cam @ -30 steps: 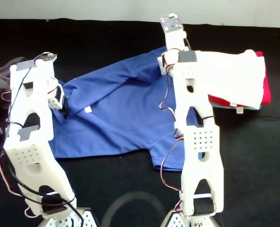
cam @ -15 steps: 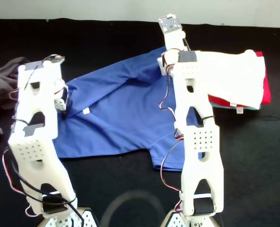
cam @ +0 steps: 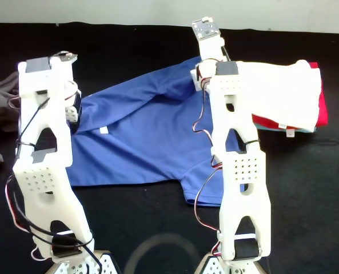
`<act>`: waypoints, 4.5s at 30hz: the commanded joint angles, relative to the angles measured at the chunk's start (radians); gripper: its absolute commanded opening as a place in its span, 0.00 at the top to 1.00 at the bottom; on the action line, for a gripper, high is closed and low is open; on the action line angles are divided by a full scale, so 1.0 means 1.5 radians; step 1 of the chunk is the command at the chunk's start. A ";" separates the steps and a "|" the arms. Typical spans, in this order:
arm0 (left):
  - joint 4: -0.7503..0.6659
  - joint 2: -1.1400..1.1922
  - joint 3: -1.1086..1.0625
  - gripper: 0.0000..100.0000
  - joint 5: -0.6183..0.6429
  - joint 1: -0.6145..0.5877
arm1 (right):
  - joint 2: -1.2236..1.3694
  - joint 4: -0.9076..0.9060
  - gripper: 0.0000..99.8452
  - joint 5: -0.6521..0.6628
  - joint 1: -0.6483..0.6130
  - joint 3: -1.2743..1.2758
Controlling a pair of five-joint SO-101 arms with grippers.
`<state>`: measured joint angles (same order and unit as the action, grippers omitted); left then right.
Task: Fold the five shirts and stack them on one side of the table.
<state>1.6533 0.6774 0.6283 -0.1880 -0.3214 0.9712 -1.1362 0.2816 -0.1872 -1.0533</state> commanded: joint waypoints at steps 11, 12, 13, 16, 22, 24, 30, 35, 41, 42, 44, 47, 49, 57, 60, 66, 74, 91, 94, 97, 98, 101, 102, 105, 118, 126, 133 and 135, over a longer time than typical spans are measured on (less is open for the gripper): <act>-0.014 0.023 0.001 0.98 0.002 0.002 | -0.015 -0.005 0.99 0.007 0.007 -0.036; -0.026 0.029 0.001 0.98 0.002 0.001 | -0.015 -0.005 0.99 0.007 0.007 -0.036; -0.034 0.035 0.001 0.98 0.002 -0.003 | -0.015 -0.005 0.99 0.007 0.007 -0.036; -0.042 0.041 0.001 0.98 0.005 -0.008 | -0.015 -0.005 0.99 0.007 0.007 -0.036; -0.037 0.039 0.001 0.89 0.006 -0.008 | -0.015 -0.005 0.99 0.009 0.007 -0.036; -0.037 0.039 0.002 0.88 0.006 -0.008 | -0.015 -0.005 0.99 0.009 0.007 -0.036; -0.037 0.039 0.031 0.90 0.006 -0.015 | -0.015 -0.005 0.99 0.009 0.007 -0.036; -0.037 0.044 0.052 0.90 0.006 -0.019 | -0.015 -0.005 0.99 0.009 0.007 -0.036; -0.037 0.038 0.053 0.98 0.007 -0.016 | -0.015 -0.005 0.99 0.009 0.007 -0.036; -0.037 0.038 0.053 0.99 0.007 -0.016 | -0.015 -0.005 0.99 0.009 0.007 -0.036; -0.036 0.038 0.053 0.99 0.007 -0.015 | -0.015 -0.005 0.99 0.009 0.007 -0.036; -0.023 0.038 0.053 0.99 0.007 -0.015 | -0.015 -0.005 0.99 0.008 0.007 -0.036; -0.005 0.033 0.055 0.99 0.007 -0.015 | -0.015 -0.005 0.99 0.006 0.007 -0.036; 0.072 -0.079 0.099 0.99 0.008 -0.018 | -0.046 -0.133 0.99 0.005 0.001 -0.185; 0.073 -0.124 0.087 0.99 0.008 -0.018 | -0.046 -0.186 0.99 0.006 -0.001 -0.251; 0.073 -0.230 -0.033 0.99 0.007 -0.018 | -0.046 -0.349 0.99 0.008 -0.001 -0.339; 0.072 -0.350 -0.196 0.99 0.003 -0.018 | -0.063 -0.422 0.99 0.007 0.035 -0.393; 0.066 -0.399 -0.308 0.99 -0.021 -0.018 | -0.537 -0.334 0.99 0.005 0.043 0.472; 0.066 -0.399 -0.334 0.99 -0.023 -0.018 | -0.628 -0.274 0.99 0.005 0.042 0.627; 0.051 -0.399 -0.365 0.99 -0.049 -0.018 | -0.729 -0.222 0.99 0.007 0.042 0.784; 0.042 -0.399 -0.375 0.99 -0.055 -0.018 | -0.761 -0.205 0.99 0.009 0.042 0.834; 0.024 -0.399 -0.399 0.99 -0.058 -0.018 | -0.847 -0.161 0.99 0.011 0.042 0.965; 0.019 -0.399 -0.404 0.99 -0.058 -0.018 | -0.870 -0.155 0.99 0.011 0.043 0.998; 0.018 -0.399 -0.404 0.99 -0.058 -0.018 | -0.940 -0.162 0.99 0.011 0.047 1.053; 0.065 -0.365 -0.387 0.99 -0.059 -0.018 | -1.054 -0.206 0.99 0.086 0.048 1.164; 0.039 -0.302 -0.391 0.99 -0.059 -0.018 | -1.054 -0.155 0.99 0.113 0.048 1.274; 0.036 -0.279 -0.390 0.99 -0.059 -0.019 | -1.054 -0.097 0.99 0.122 0.054 1.313; 0.035 -0.279 -0.390 0.99 -0.060 -0.019 | -1.054 -0.082 0.99 0.122 0.063 1.316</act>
<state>1.7146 0.2662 0.0361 -0.2662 -0.3429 -0.5815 -1.2881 0.4519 -0.1151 0.9168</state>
